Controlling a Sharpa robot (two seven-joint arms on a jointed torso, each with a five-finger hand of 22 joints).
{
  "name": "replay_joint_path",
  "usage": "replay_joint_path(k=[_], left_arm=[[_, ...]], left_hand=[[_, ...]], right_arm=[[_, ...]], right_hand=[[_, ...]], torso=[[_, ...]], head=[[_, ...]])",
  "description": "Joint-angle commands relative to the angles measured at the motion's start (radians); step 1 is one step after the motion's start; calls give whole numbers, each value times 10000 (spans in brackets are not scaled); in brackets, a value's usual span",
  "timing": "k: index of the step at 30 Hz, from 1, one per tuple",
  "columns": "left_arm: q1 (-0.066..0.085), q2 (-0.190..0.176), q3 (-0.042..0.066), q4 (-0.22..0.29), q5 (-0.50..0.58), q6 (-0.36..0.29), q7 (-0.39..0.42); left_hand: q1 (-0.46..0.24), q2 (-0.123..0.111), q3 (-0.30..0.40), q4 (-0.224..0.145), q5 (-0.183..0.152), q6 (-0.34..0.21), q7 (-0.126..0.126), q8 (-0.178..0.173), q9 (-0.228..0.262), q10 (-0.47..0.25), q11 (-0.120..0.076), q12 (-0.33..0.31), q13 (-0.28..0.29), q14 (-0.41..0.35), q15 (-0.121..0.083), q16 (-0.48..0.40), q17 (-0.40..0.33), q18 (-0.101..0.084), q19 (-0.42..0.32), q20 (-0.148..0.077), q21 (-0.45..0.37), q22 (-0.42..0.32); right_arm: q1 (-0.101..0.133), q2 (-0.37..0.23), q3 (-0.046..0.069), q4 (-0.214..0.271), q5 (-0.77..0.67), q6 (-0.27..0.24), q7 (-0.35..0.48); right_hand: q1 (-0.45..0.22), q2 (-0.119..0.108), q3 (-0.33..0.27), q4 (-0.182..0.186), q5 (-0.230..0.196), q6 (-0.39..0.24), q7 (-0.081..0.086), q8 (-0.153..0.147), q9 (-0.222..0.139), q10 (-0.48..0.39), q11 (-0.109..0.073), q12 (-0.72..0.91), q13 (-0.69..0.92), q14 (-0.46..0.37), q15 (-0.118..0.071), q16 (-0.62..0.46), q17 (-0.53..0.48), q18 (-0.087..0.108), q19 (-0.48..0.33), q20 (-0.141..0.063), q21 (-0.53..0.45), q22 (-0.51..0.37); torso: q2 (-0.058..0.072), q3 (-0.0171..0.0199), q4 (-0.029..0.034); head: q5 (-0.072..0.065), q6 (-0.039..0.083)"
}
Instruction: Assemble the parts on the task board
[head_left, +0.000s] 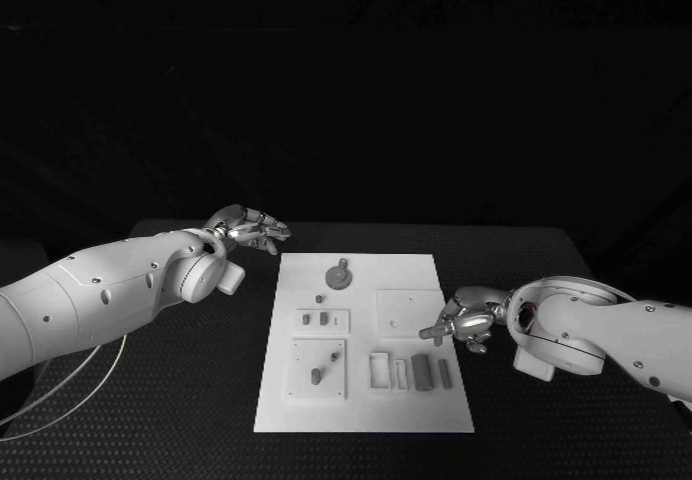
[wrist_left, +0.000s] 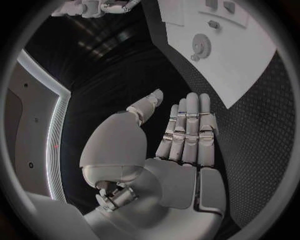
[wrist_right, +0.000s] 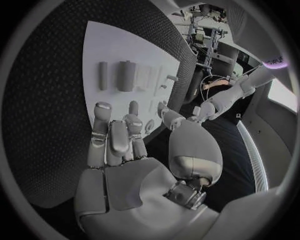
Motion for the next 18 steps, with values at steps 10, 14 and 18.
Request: replay_joint_path(k=[10,14,18], left_arm=[[-17,13,2,27,55,162,122],[-16,18,2,29,55,151,119],[-15,29,2,35,56,161,112]], left_hand=[[-54,33,-4,68,-17,-21,-24,38,-18,-26,-13,57,-16,47,-8,-51,21,48,78,19,-53,17],[-57,35,-6,71,-17,-22,-24,39,-19,-26,-14,58,-16,47,-8,-53,23,48,79,19,-54,18],[-62,34,-8,74,-17,-23,-24,39,-19,-27,-13,59,-17,47,-8,-54,24,48,79,19,-55,19]], right_arm=[[-173,22,-283,66,-62,940,-1116],[-240,137,-297,42,-88,970,-1151],[-245,270,-321,5,-224,994,-1176]], right_hand=[[-108,293,-2,-58,12,41,105,-169,-111,229,33,119,158,35,42,85,-3,171,10,-87,71,174],[-111,307,-22,-100,12,40,112,-198,-128,230,39,111,159,26,48,84,-21,171,-7,-85,70,177],[-145,288,-56,-138,11,12,128,-254,-156,192,54,70,119,6,62,74,-60,171,-30,-79,67,180]], torso=[[13,-33,21],[19,-28,26],[19,-17,35]], head=[[-104,-34],[-74,-59],[-65,-85]])
